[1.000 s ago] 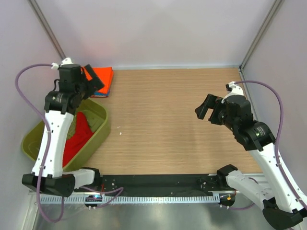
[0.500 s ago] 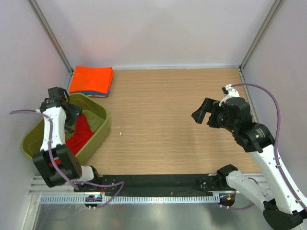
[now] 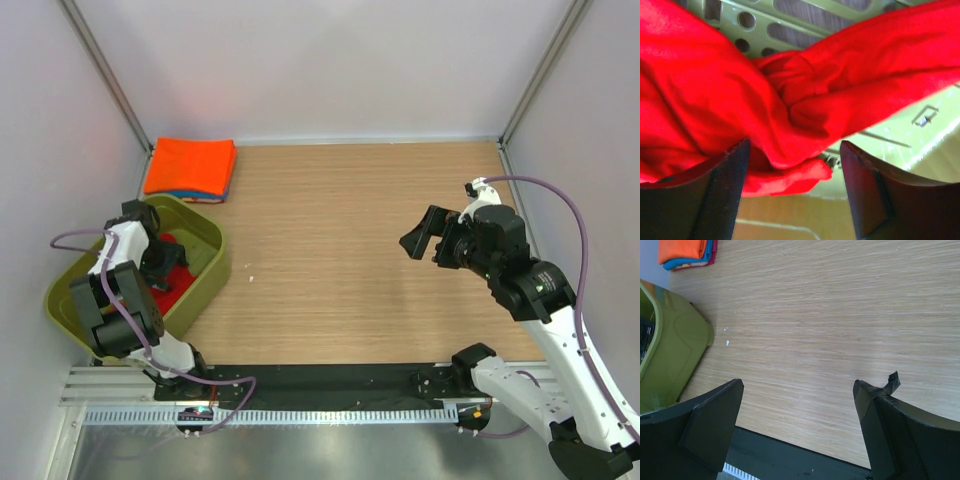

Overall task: Fold and stack the t-shirts
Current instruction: Move the tshirt to the center of the board

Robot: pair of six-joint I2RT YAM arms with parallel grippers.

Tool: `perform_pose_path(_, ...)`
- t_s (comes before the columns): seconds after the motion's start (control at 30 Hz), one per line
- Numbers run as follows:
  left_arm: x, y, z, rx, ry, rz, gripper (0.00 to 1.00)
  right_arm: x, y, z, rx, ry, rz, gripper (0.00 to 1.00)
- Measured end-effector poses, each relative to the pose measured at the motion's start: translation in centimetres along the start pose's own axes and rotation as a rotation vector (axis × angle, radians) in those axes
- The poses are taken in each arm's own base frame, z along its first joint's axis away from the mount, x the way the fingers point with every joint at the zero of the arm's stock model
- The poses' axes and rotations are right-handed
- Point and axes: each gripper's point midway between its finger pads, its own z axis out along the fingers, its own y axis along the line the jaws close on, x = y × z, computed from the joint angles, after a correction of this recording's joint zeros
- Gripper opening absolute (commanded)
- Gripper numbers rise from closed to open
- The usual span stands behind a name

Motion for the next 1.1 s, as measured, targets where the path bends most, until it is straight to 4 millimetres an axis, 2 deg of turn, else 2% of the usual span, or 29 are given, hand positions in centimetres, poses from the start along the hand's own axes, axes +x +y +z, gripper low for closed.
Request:
perform_pose_path(0.03,0.0,0.0,0.3,-0.004,-0.001,-0.002,0.61,0.0,0.0,0.0,0.0,0.001,0.0,1.0)
perform_pose_path(0.07,0.0,0.1,0.6,-0.011,-0.002,0.0,0.44,0.0,0.0,0.0,0.0,0.001,0.0,1.0)
perform_pose_path(0.1,0.0,0.1,0.9,-0.017,-0.001,-0.001,0.33,0.0,0.0,0.1,0.001,0.003,0.0,1.0)
perform_pose_path(0.13,0.0,0.1,1.3,-0.019,-0.002,0.0,0.27,0.0,0.0,0.1,0.001,0.004,0.0,1.0)
perform_pose_path(0.17,0.1,0.1,1.7,-0.024,0.004,0.006,0.16,0.1,0.0,0.2,0.002,0.006,0.001,1.0)
perform_pose_path(0.23,0.3,0.0,1.9,-0.019,0.017,0.027,0.0,0.1,0.0,0.3,0.004,0.01,0.001,1.0)
perform_pose_path(0.37,0.1,-0.8,1.1,0.015,0.029,0.068,0.0,0.2,-0.1,0.4,0.007,0.014,0.001,1.0)
perform_pose_path(0.43,-0.5,-1.7,-0.1,0.05,0.007,0.085,0.0,0.2,-0.1,0.4,0.007,0.014,0.001,1.0)
perform_pose_path(0.5,-1.8,-3.1,-2.9,0.123,-0.064,0.106,0.0,0.2,-0.1,0.4,0.008,0.014,0.001,1.0)
perform_pose_path(0.57,-3.0,-4.7,-7.0,0.234,-0.16,0.118,0.0,0.1,-0.1,0.4,0.01,0.012,0.001,1.0)
perform_pose_path(0.63,-4.0,-5.8,-12.2,0.38,-0.274,0.126,0.0,0.1,-0.2,0.4,0.017,0.008,0.001,1.0)
perform_pose_path(0.7,-4.6,-5.9,-17.6,0.521,-0.381,0.118,0.0,0.0,-0.3,0.5,0.023,0.004,0.001,1.0)
perform_pose_path(0.77,-4.9,-5.3,-21.2,0.605,-0.452,0.104,0.0,-0.1,-0.4,0.5,0.026,0.002,0.002,1.0)
perform_pose_path(0.93,-4.7,-5.0,-26.0,0.727,-0.503,0.118,0.0,-0.1,-0.4,0.7,0.027,0.002,0.005,1.0)
perform_pose_path(1.03,-3.1,-6.5,-27.8,0.846,-0.432,0.161,0.0,-0.3,-0.3,0.8,0.024,-0.002,0.005,1.0)
perform_pose_path(1.1,-2.5,-7.7,-30.5,0.956,-0.411,0.172,0.0,-0.4,-0.2,0.8,0.022,-0.005,0.005,1.0)
